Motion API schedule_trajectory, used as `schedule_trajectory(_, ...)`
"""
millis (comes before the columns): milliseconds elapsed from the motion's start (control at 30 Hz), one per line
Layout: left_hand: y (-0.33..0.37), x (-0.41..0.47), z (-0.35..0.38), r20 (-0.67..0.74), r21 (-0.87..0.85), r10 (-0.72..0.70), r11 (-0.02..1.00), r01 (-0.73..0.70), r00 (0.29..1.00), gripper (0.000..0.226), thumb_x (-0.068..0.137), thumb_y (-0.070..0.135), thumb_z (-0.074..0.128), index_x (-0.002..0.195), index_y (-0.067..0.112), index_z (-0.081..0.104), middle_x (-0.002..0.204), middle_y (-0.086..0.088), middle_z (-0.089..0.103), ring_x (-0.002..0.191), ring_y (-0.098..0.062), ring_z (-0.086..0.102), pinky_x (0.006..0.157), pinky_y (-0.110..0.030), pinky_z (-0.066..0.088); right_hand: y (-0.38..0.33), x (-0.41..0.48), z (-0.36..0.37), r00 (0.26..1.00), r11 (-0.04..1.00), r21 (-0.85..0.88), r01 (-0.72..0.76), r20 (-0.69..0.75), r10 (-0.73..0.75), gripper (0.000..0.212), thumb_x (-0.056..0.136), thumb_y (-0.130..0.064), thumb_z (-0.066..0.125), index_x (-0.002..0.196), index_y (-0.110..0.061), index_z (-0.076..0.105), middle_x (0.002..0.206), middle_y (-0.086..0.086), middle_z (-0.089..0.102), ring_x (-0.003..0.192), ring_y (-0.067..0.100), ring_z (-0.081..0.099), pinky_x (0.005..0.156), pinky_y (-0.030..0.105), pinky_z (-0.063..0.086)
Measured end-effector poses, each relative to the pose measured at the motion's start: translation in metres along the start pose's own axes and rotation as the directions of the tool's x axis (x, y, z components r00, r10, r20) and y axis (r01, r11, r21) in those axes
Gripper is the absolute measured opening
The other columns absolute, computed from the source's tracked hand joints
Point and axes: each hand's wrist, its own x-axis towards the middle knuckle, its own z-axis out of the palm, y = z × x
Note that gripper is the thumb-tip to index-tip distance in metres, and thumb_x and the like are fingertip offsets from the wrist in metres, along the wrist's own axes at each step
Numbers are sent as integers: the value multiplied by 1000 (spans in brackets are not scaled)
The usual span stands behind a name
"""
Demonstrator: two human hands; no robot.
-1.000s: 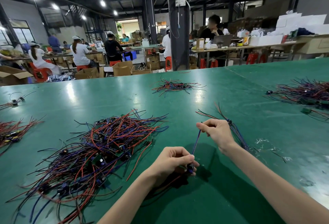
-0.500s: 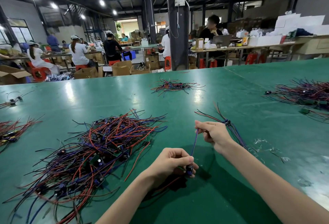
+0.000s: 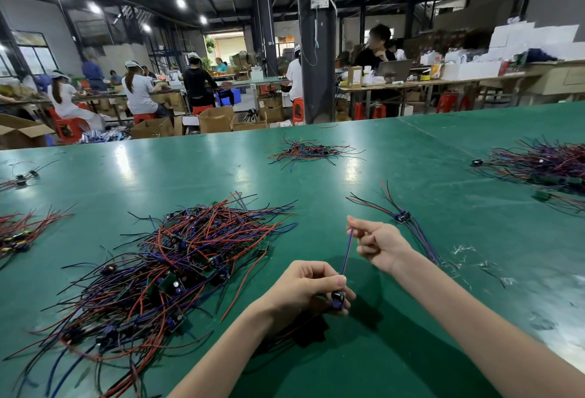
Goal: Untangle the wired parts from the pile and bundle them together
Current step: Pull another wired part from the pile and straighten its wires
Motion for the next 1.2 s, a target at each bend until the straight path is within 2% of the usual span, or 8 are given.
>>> schedule_trajectory(100,0,0,1,23,-38,5,999,-4,1000,18,88,2,59,69,1,58,79,-20,68,58,-21,65,60,-29,56,4,1,1,971,961,-167,218,-62,-231,26,83,-7,69,60,0,57,50,9,59,26,3,25,31,13,16)
schedule_trajectory(200,0,0,0,27,-51,11,999,-10,1000,18,86,4,61,67,3,60,78,-20,69,58,-21,65,59,-28,56,8,1,3,903,865,-315,391,-53,-427,28,81,-12,72,57,-4,61,45,4,60,28,4,27,32,13,22)
schedule_trajectory(367,-1,2,-2,5,-95,20,995,-20,1000,17,81,9,66,65,4,61,78,-21,68,58,-23,65,57,-28,55,9,1,3,822,760,-416,499,-53,-568,26,81,-19,74,60,-8,66,48,-1,62,32,4,32,37,14,32)
schedule_trajectory(467,-2,5,-4,-50,-160,22,987,-30,999,20,75,11,68,67,0,54,75,-22,67,57,-23,64,57,-29,55,6,0,2,809,772,-384,506,-100,-580,26,82,-20,73,60,-9,66,50,-2,64,32,3,32,37,13,31)
schedule_trajectory(667,-2,7,-5,-92,-158,22,987,-36,996,21,73,13,70,69,0,54,74,-23,67,57,-23,64,58,-29,56,3,-2,2,813,790,-364,493,-129,-567,25,82,-20,73,62,-8,66,50,-2,64,34,3,33,38,11,32)
schedule_trajectory(1033,-4,6,-5,-76,-129,10,991,-19,997,14,86,3,61,74,-2,55,72,-22,67,57,-22,64,57,-28,55,-2,-3,-1,858,827,-343,445,-102,-504,24,80,-20,74,60,-10,66,51,0,64,32,5,35,36,12,29)
schedule_trajectory(1133,-5,7,-6,-92,-146,6,989,-19,996,16,82,6,65,72,-2,55,74,-22,67,58,-23,64,58,-29,56,-5,-8,1,886,852,-314,419,-65,-460,24,80,-28,73,66,-10,66,57,2,67,32,6,40,36,14,31)
schedule_trajectory(1200,-4,8,-7,-122,-162,9,986,-29,992,18,79,9,67,70,-2,56,76,-22,68,58,-23,65,58,-29,56,-7,-12,2,930,898,-264,352,-12,-368,33,83,-42,65,77,-9,63,66,6,70,36,10,45,39,19,33)
